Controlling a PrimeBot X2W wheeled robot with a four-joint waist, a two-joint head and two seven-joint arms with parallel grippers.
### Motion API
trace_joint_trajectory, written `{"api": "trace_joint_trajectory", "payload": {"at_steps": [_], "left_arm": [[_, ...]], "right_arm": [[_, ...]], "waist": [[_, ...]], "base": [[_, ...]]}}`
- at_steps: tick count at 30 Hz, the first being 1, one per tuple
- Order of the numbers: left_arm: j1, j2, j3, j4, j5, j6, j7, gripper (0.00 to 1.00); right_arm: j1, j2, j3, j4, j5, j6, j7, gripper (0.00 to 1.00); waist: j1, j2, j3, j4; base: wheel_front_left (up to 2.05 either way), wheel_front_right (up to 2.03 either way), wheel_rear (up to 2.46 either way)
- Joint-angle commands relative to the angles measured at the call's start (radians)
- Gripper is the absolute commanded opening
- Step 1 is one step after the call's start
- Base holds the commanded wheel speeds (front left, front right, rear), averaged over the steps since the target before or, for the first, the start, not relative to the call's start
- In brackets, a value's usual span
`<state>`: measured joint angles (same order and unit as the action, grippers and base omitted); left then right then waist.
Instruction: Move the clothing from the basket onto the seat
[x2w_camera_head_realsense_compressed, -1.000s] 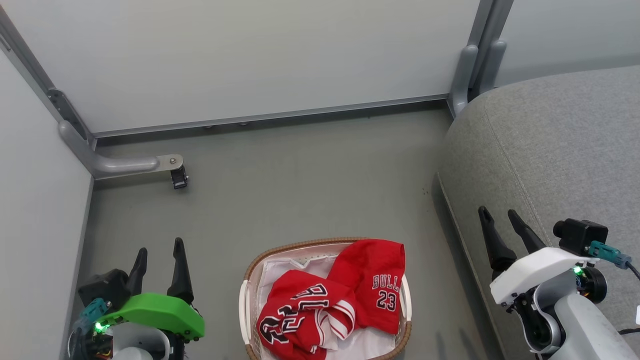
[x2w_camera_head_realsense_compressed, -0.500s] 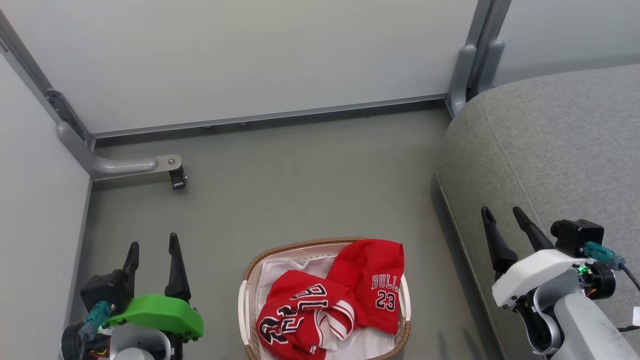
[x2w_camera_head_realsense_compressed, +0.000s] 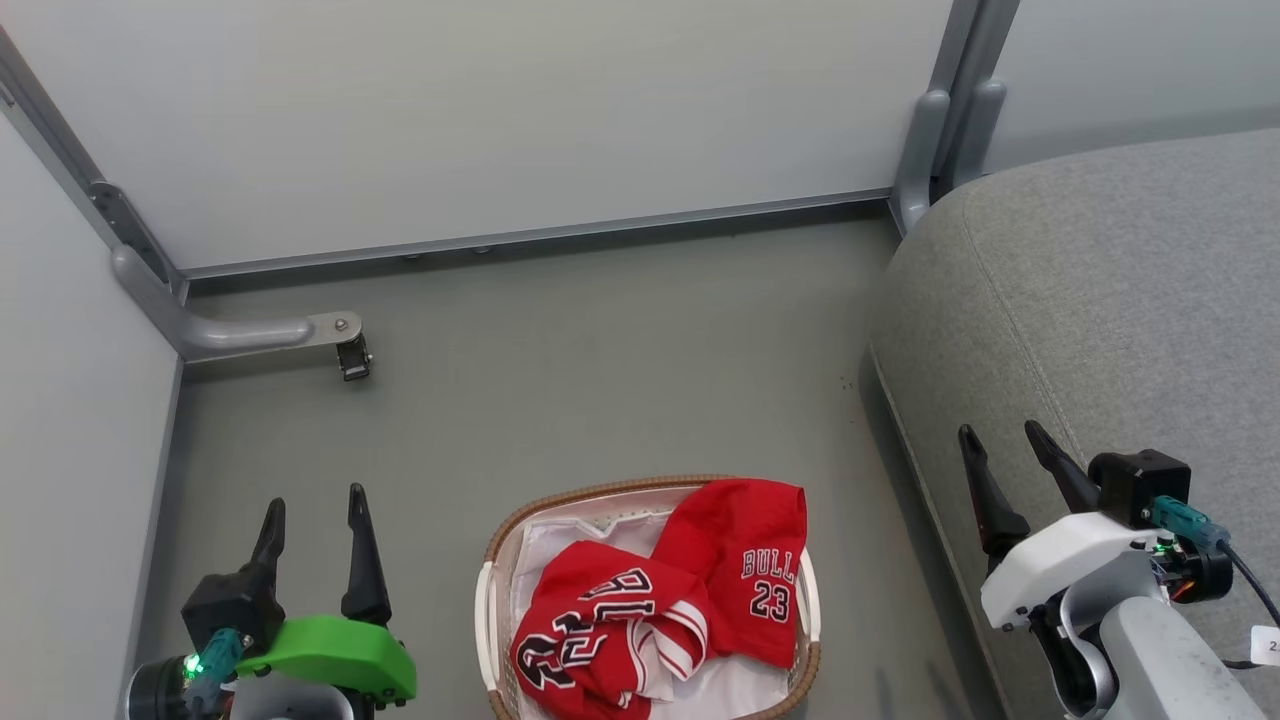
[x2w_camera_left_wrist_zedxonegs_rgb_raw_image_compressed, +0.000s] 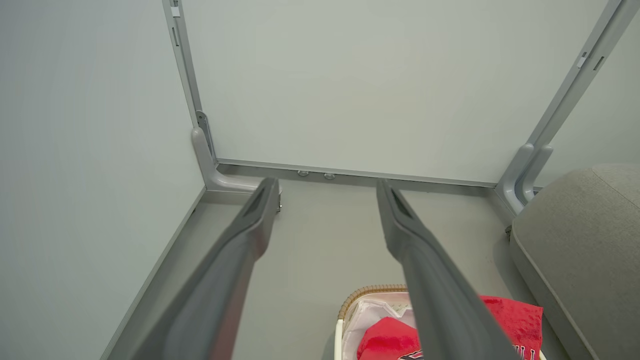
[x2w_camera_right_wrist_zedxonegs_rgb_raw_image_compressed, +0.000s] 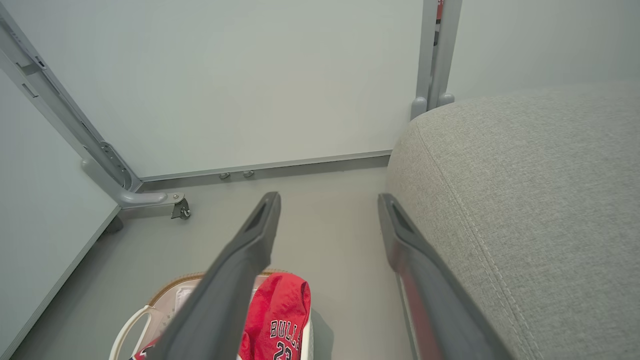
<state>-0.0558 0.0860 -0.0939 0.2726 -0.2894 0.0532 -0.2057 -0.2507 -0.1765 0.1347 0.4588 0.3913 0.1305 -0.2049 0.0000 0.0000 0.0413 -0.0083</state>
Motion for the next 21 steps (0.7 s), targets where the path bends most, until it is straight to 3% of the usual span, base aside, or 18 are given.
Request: {"api": "trace_joint_trajectory", "payload": {"at_steps": [1, 10, 21], "left_arm": [[0.008, -0.001, 0.004, 0.004, 0.03, -0.011, -0.011, 1.0], [-0.051, -0.022, -0.049, 0.062, 0.125, -0.068, -0.029, 1.0], [-0.24, -0.031, -0.194, 0.235, 0.247, -0.1, -0.048, 1.0]], "right_arm": [[-0.004, -0.01, 0.002, 0.002, -0.023, 0.0, -0.011, 1.0], [-0.062, -0.022, 0.022, -0.026, -0.083, 0.0, -0.029, 1.0], [-0.176, -0.026, 0.034, -0.159, -0.122, 0.0, -0.049, 1.0]], "waist": [[0.0, 0.0, 0.004, -0.001], [0.0, 0.0, 0.097, -0.019], [0.0, 0.0, 0.339, -0.088]], "base": [[0.0, 0.0, 0.0], [0.0, 0.0, 0.0], [0.0, 0.0, 0.0]]}}
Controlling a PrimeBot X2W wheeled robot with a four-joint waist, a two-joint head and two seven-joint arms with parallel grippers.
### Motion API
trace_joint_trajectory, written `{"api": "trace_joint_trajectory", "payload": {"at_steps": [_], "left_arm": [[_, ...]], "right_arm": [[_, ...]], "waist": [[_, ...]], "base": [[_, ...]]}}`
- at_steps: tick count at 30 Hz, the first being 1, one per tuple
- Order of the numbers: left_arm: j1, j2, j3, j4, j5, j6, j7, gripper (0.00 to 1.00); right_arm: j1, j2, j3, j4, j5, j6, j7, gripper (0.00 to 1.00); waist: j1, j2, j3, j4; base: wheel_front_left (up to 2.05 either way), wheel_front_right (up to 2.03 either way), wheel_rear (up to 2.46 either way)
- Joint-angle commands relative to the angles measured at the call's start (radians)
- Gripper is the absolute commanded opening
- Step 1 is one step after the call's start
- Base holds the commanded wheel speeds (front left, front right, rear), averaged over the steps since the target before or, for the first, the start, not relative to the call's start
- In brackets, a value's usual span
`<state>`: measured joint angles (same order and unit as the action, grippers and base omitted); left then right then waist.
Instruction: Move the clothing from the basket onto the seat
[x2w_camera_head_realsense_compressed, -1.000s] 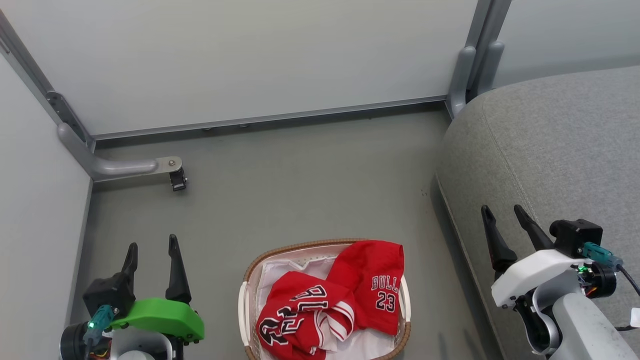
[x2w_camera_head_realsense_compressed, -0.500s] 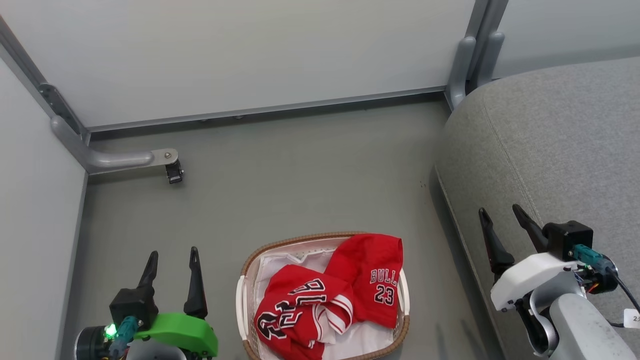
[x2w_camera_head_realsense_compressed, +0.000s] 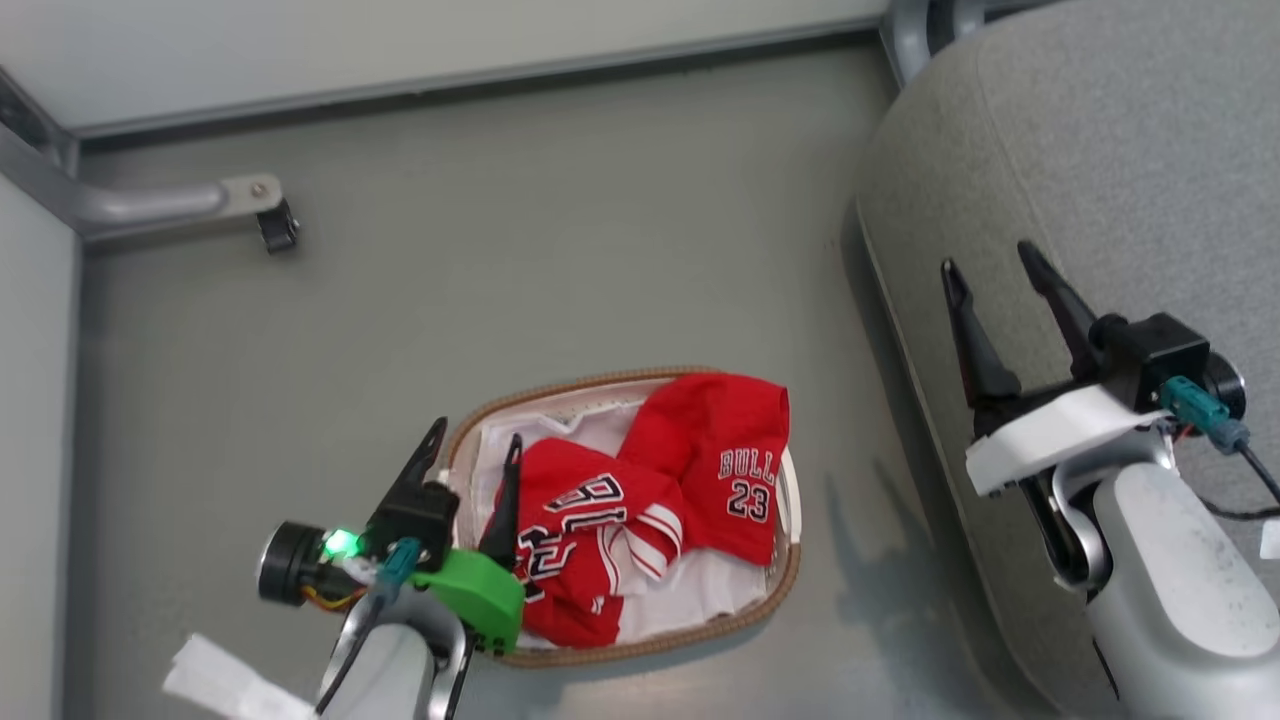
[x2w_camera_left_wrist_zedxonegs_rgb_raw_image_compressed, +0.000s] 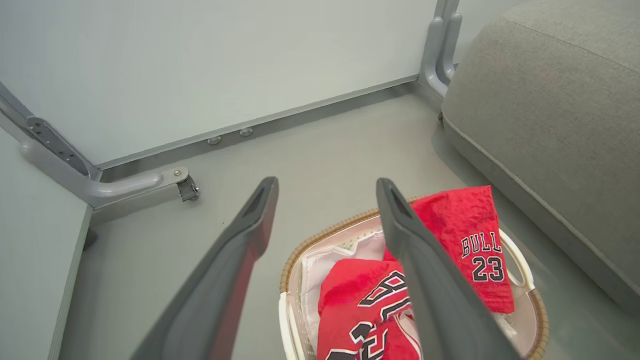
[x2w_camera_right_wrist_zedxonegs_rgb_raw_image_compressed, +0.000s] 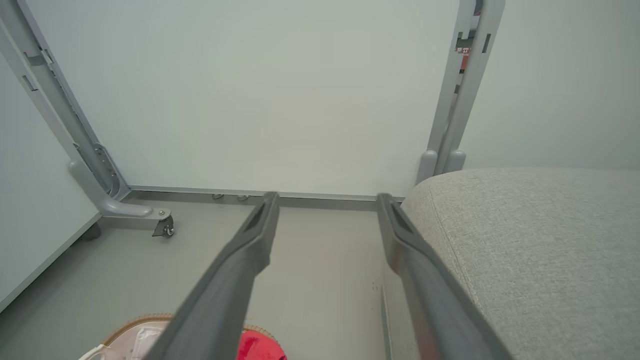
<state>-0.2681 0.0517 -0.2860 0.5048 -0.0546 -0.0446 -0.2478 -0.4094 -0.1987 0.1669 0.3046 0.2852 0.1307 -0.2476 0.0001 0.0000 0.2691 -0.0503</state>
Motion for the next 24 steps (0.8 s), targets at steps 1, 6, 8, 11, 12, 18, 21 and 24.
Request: {"api": "trace_joint_trajectory", "payload": {"at_steps": [1, 6, 8, 11, 12, 18, 21, 24], "left_arm": [[-0.052, 0.003, -0.018, 0.028, 0.029, -0.007, -0.008, 1.0], [-0.155, 0.004, -0.093, 0.145, 0.093, -0.02, -0.017, 1.0], [-0.193, 0.006, -0.123, 0.208, 0.12, -0.027, -0.019, 1.0], [-0.251, 0.01, -0.164, 0.296, 0.138, -0.038, -0.017, 1.0], [-0.266, 0.012, -0.177, 0.324, 0.145, -0.041, -0.017, 1.0], [-0.368, 0.017, -0.247, 0.526, 0.196, -0.034, -0.017, 1.0], [-0.428, 0.015, -0.274, 0.627, 0.227, -0.009, -0.017, 1.0], [-0.47, 0.014, -0.285, 0.692, 0.237, 0.031, -0.013, 1.0]], "right_arm": [[-0.028, -0.004, 0.003, -0.02, -0.018, 0.0, -0.009, 1.0], [-0.076, 0.005, 0.01, -0.077, -0.038, 0.0, -0.018, 1.0], [-0.091, 0.01, 0.014, -0.093, -0.046, 0.0, -0.019, 1.0], [-0.103, 0.017, 0.016, -0.109, -0.036, 0.0, -0.019, 1.0], [-0.108, 0.019, 0.018, -0.112, -0.036, 0.0, -0.019, 1.0], [-0.123, 0.032, 0.017, -0.116, -0.032, 0.0, -0.019, 1.0], [-0.132, 0.036, 0.015, -0.117, -0.032, 0.0, -0.019, 1.0], [-0.138, 0.042, 0.01, -0.121, -0.035, 0.0, -0.019, 1.0]], "waist": [[-0.0001, 0.0, 0.138, -0.053], [-0.0001, 0.0, 0.248, -0.083], [-0.0001, 0.0, 0.287, -0.094], [-0.0001, 0.0, 0.328, -0.106], [-0.0001, 0.0, 0.339, -0.109], [-0.0001, 0.0, 0.406, -0.123], [-0.0001, 0.0, 0.436, -0.129], [-0.0001, 0.0, 0.461, -0.134]], "base": [[0.0, 0.0, 0.0], [0.0, 0.0, 0.0], [0.0, 0.0, 0.0], [0.0, 0.0, 0.0], [0.0, 0.0, 0.0], [0.0, 0.0, 0.0], [0.0, 0.0, 0.0], [0.0, 0.0, 0.0]]}}
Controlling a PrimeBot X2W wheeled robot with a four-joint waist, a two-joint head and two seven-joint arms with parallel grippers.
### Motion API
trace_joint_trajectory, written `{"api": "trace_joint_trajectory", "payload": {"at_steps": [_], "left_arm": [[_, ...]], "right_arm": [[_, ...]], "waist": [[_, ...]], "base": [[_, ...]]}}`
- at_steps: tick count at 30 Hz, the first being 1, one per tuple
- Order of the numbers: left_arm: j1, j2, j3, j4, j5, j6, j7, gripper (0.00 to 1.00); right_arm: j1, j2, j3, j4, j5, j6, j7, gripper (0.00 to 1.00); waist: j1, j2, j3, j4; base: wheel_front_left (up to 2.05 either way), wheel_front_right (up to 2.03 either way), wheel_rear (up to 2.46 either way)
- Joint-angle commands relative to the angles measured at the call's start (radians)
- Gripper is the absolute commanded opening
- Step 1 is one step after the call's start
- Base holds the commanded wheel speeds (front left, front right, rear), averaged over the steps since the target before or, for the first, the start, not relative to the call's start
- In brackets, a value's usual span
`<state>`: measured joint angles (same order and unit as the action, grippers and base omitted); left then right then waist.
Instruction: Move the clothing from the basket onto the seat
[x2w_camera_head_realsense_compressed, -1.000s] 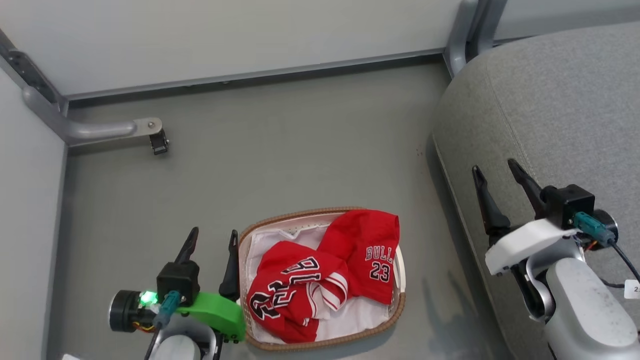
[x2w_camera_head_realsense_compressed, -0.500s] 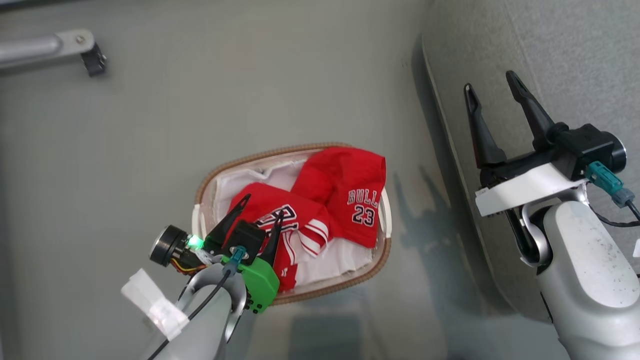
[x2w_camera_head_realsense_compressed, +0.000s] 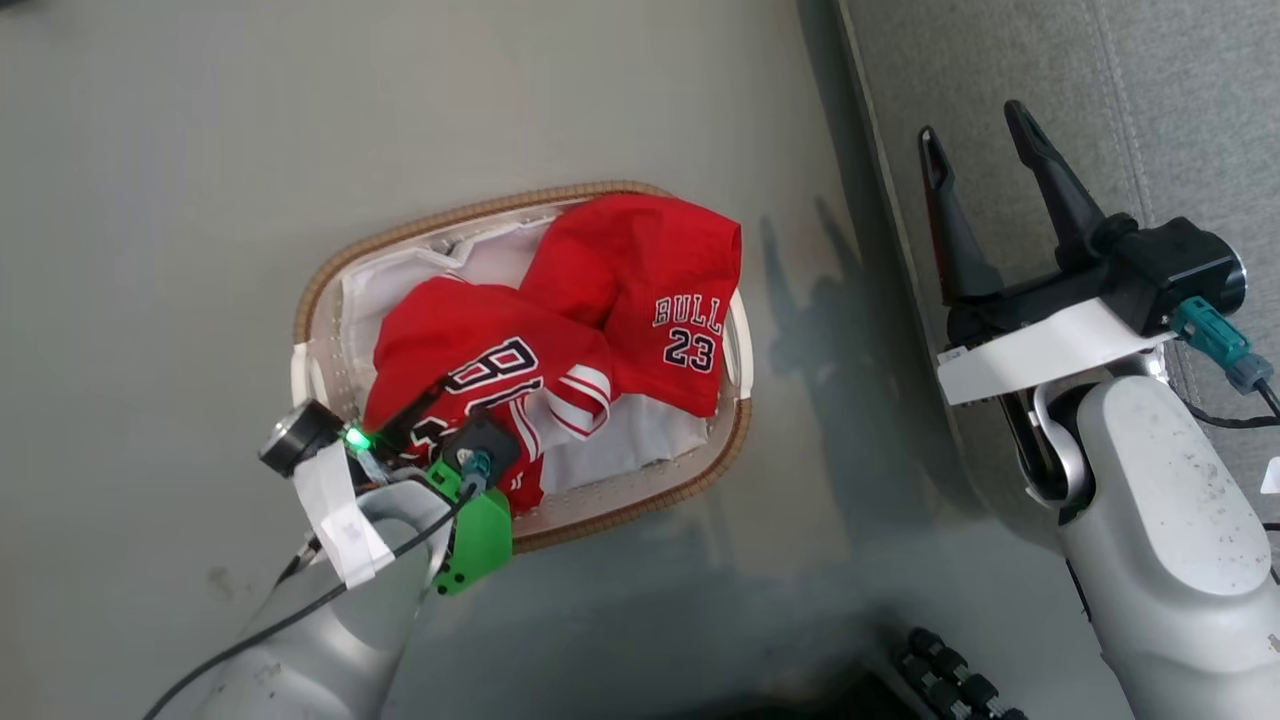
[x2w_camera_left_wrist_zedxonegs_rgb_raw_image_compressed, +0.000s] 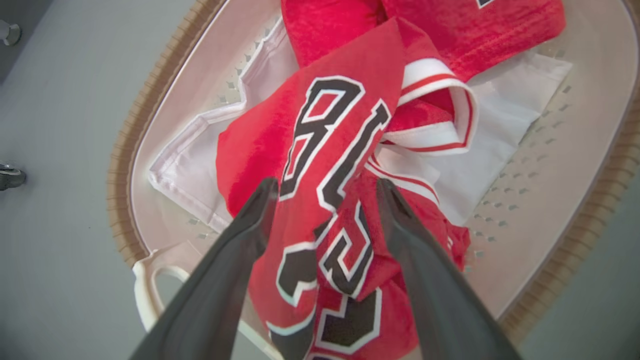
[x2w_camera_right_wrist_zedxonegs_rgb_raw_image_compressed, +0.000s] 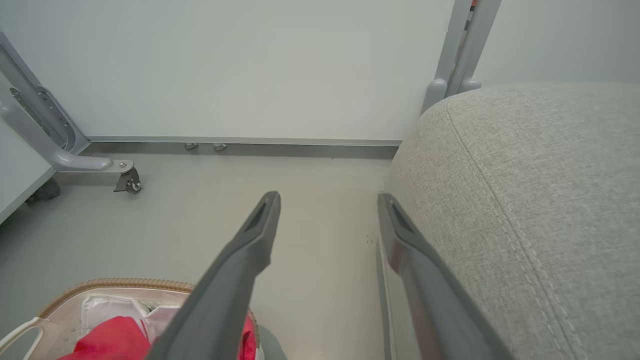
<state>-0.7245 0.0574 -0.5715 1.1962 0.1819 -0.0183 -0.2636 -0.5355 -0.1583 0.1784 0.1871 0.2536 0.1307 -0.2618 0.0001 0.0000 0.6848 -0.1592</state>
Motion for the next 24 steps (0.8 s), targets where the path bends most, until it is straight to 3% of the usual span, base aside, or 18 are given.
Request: {"api": "trace_joint_trajectory", "payload": {"at_steps": [1, 5, 8, 9, 10, 11, 15, 24], "left_arm": [[-0.029, 0.008, -0.003, 0.018, 0.007, 0.021, 0.003, 1.0], [-0.066, 0.014, -0.005, 0.057, 0.007, 0.063, 0.018, 1.0], [-0.075, 0.012, 0.016, 0.068, -0.026, 0.07, 0.016, 1.0], [-0.076, 0.012, 0.024, 0.071, -0.036, 0.065, 0.013, 0.34], [-0.078, 0.011, 0.033, 0.07, -0.047, 0.063, 0.008, 0.08], [-0.078, 0.009, 0.04, 0.068, -0.06, 0.062, 0.006, 0.0], [-0.046, 0.004, 0.055, 0.035, -0.096, 0.073, -0.001, 0.0], [0.103, 0.004, 0.075, -0.215, -0.18, 0.065, -0.002, 0.0]], "right_arm": [[-0.015, 0.003, -0.003, -0.004, -0.003, 0.0, -0.005, 1.0], [-0.027, 0.013, -0.003, -0.006, 0.0, 0.0, -0.005, 1.0], [-0.031, 0.02, 0.002, -0.004, 0.006, 0.0, -0.005, 1.0], [-0.032, 0.023, 0.005, -0.003, 0.007, 0.0, -0.005, 1.0], [-0.032, 0.025, 0.006, -0.002, 0.008, 0.0, -0.005, 1.0], [-0.031, 0.027, 0.008, 0.001, 0.009, 0.0, -0.005, 1.0], [-0.008, 0.029, 0.013, 0.019, 0.01, 0.0, -0.005, 1.0], [0.051, 0.023, 0.035, 0.055, 0.014, 0.0, -0.005, 1.0]], "waist": [[-0.0001, 0.0, 0.053, -0.026], [-0.0001, 0.0, 0.075, -0.034], [-0.0001, 0.0, 0.081, -0.04], [-0.0001, 0.0, 0.081, -0.042], [-0.0001, 0.0, 0.08, -0.044], [-0.0001, 0.0, 0.077, -0.044], [-0.0001, 0.0, 0.041, -0.041], [-0.0001, 0.0, -0.126, 0.001]], "base": [[0.0, 0.0, 0.0], [0.0, 0.0, 0.0], [0.0, 0.0, 0.0], [0.0, 0.0, 0.0], [0.0, 0.0, 0.0], [0.0, 0.0, 0.0], [0.0, 0.0, 0.0], [0.0, 0.0, 0.0]]}}
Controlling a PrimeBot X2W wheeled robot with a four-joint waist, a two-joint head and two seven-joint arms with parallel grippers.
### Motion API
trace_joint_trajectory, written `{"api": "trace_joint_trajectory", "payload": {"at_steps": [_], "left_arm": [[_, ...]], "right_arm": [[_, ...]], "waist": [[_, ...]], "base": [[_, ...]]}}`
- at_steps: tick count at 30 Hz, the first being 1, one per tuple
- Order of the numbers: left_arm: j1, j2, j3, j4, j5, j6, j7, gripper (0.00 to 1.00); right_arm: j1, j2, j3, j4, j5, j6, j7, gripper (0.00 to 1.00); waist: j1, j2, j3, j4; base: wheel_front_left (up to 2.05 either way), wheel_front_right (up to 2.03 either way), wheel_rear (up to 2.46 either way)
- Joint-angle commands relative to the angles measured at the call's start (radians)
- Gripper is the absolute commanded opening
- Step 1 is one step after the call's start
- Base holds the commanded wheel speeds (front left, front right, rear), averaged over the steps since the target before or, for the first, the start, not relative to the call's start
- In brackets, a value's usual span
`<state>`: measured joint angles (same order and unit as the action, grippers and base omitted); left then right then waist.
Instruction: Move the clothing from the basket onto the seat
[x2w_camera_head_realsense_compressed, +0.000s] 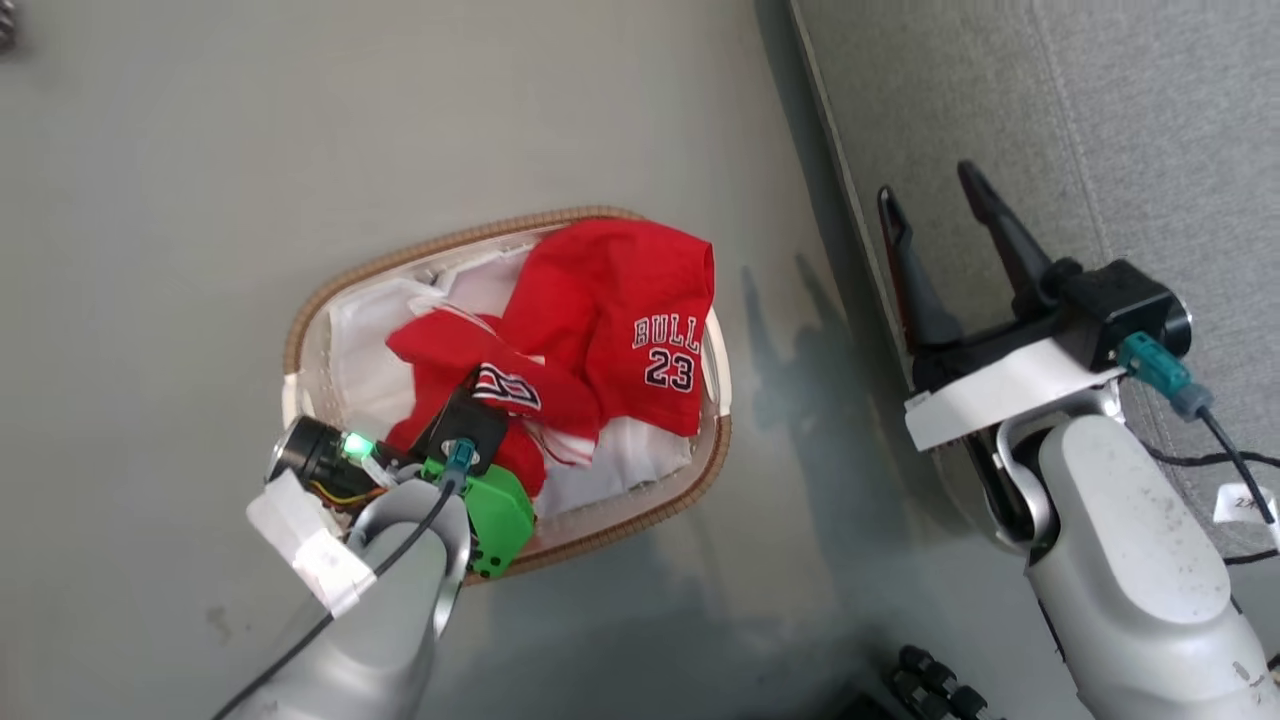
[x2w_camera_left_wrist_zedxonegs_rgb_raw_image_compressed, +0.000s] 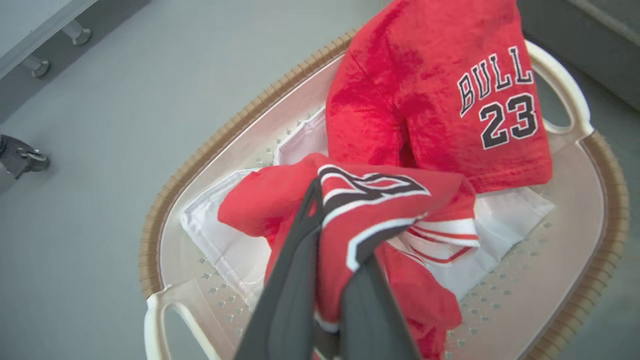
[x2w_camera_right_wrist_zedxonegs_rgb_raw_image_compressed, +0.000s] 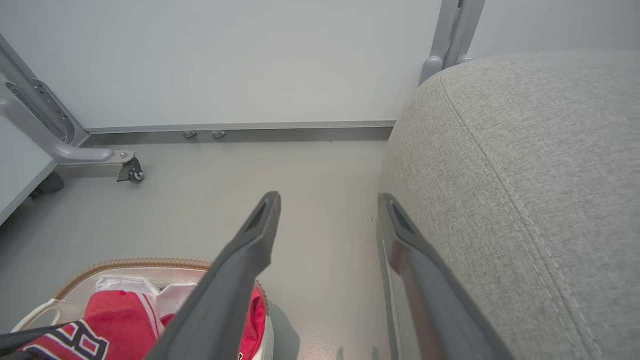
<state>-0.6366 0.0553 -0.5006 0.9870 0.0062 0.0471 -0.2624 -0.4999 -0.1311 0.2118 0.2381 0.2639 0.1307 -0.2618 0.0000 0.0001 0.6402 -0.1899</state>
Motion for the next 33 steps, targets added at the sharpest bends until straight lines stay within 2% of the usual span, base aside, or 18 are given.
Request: {"api": "trace_joint_trajectory", "payload": {"at_steps": [1, 10, 17, 28, 33], "left_arm": [[0.034, 0.008, 0.008, -0.032, -0.013, -0.001, -0.003, 0.0], [0.213, 0.022, 0.049, -0.285, -0.07, -0.011, -0.003, 0.0], [0.334, 0.025, 0.092, -0.457, -0.09, -0.03, -0.004, 0.0], [0.416, 0.013, 0.154, -0.635, -0.094, -0.068, -0.004, 0.0], [0.42, 0.005, 0.165, -0.698, -0.094, -0.09, -0.004, 0.0]], "right_arm": [[0.024, -0.004, 0.006, 0.007, 0.003, 0.0, -0.005, 1.0], [0.119, -0.005, 0.015, 0.035, -0.002, 0.0, -0.005, 1.0], [0.205, 0.004, 0.024, 0.053, -0.009, 0.0, -0.004, 1.0], [0.301, 0.018, 0.046, 0.071, -0.012, 0.0, -0.005, 1.0], [0.324, 0.008, 0.103, 0.076, -0.003, 0.0, -0.005, 1.0]], "waist": [[0.0, -0.0001, -0.1, 0.038], [0.0, -0.0001, -0.274, 0.096], [0.0, -0.0001, -0.404, 0.114], [0.0, -0.0001, -0.536, 0.11], [0.0, -0.0001, -0.572, 0.111]], "base": [[0.0, 0.0, 0.0], [0.0, 0.0, 0.0], [0.0, 0.0, 0.0], [0.0, 0.0, 0.0], [0.0, 0.0, 0.0]]}}
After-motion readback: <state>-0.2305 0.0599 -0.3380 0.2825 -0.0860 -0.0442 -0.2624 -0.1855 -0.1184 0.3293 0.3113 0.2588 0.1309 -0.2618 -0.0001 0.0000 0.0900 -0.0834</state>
